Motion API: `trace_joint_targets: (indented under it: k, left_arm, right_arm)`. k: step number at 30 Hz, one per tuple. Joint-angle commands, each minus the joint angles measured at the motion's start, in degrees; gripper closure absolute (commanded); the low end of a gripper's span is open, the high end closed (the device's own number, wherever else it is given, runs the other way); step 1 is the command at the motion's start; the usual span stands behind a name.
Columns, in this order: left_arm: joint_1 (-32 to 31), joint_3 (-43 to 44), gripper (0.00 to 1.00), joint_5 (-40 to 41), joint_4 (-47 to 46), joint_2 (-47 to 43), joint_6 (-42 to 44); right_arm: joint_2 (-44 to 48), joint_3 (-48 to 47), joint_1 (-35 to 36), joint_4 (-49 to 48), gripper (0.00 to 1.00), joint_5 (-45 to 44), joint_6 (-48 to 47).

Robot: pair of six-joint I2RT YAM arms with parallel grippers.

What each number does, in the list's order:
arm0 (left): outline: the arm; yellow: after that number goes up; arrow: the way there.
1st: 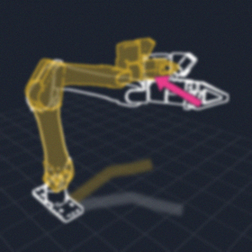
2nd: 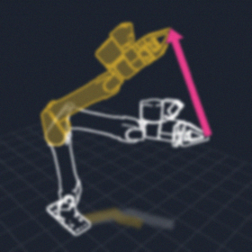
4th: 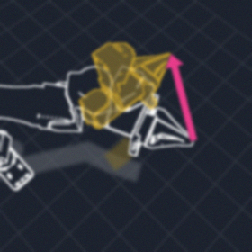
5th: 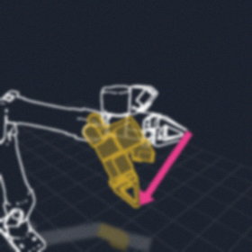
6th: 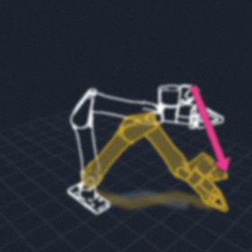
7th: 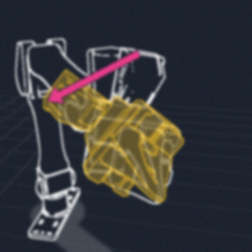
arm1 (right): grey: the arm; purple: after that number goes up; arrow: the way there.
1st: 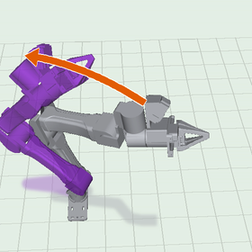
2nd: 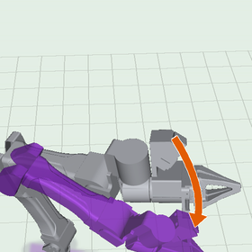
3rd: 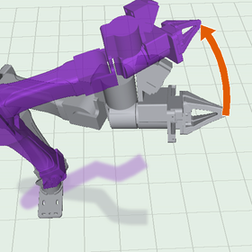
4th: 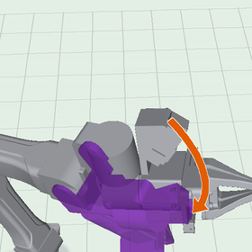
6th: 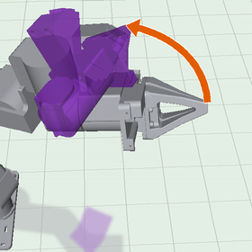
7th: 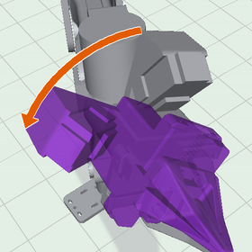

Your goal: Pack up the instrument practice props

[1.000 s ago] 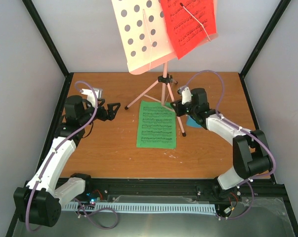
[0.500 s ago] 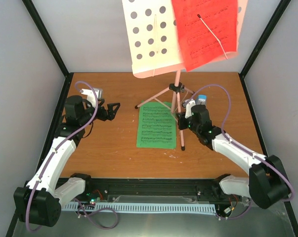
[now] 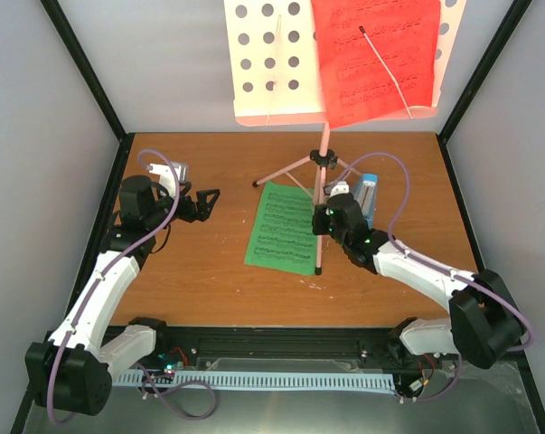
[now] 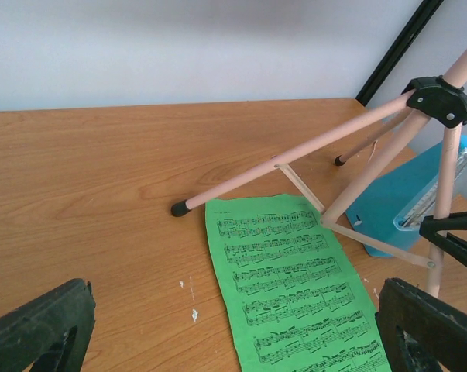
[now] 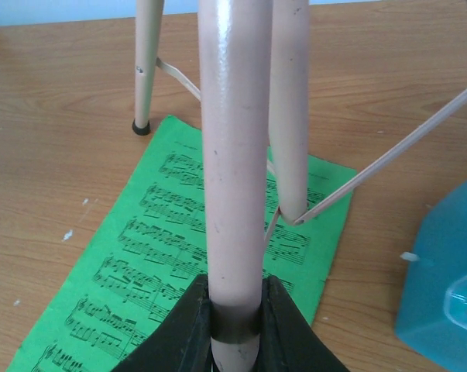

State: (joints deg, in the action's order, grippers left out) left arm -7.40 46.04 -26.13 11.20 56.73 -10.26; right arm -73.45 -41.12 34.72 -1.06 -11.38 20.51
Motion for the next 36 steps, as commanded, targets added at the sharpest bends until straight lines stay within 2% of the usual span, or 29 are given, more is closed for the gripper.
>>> trace_joint_targets:
  k: [1, 6, 8, 10, 13, 14, 17, 20, 22, 25, 28, 31, 36]
  left_arm:
    - [0.3, 0.1, 0.01, 0.2, -0.9, -0.7, 1.6]
    - [0.3, 0.0, 0.01, 0.7, -0.7, -0.9, 1.7]
    - [0.3, -0.1, 0.01, 0.9, -0.7, -0.9, 1.7]
    - [0.3, -0.1, 0.01, 1.2, -0.7, -0.9, 1.8]
    - [0.3, -0.1, 0.01, 1.9, -0.6, -1.3, 1.9]
    - [0.3, -0.1, 0.01, 2.3, -0.5, -1.4, 1.9]
    - [0.3, -0.1, 0.00, 4.1, -0.6, -2.7, 1.9]
    - [0.3, -0.9, 0.01, 4.2, -1.5, -4.3, 1.9]
    - [0.3, -1.4, 0.01, 1.2, -3.8, -5.1, 2.1]
    - [0.3, -0.4, 0.04, -9.2, -4.8, -5.2, 1.3]
    - [-1.2, 3.6, 0.08, -18.1, -3.2, -5.6, -2.2]
    - [-7.4, 10.1, 0.09, -18.8, 0.4, -5.3, -5.7]
    - [-18.6, 20.2, 0.12, -17.3, 0.5, -1.2, -10.5]
  right_arm:
    - [-3.0, -4.3, 3.6, -3.8, 0.97, -4.2, 7.9]
    - [-5.3, -5.9, 5.8, -3.8, 0.97, -6.0, 11.1]
    - [-5.2, -6.2, 6.1, -3.3, 0.92, -6.3, 11.4]
    - [-3.7, -6.1, 6.1, -2.2, 0.78, -6.9, 11.1]
    - [1.1, -4.2, 6.1, -1.4, 0.44, -8.1, 9.4]
    - [3.5, -3.0, 6.1, -1.3, 0.36, -8.5, 8.5]
    - [10.7, 0.5, 6.0, 0.5, 0.21, -10.6, 5.7]
    - [16.2, 1.6, 4.2, 6.4, 0.17, -10.4, 3.1]
    - [19.4, 1.5, 0.8, 10.4, 0.17, -5.9, 2.3]
    - [23.7, -0.3, -4.8, 15.1, 0.17, 3.4, 0.4]
    - [26.3, -4.6, -5.6, 21.4, 0.17, 7.7, -1.4]
    - [29.9, -7.8, -5.6, 26.0, 0.18, 9.8, -0.9]
    - [34.6, -14.1, -5.6, 27.9, 0.19, 15.2, -2.0]
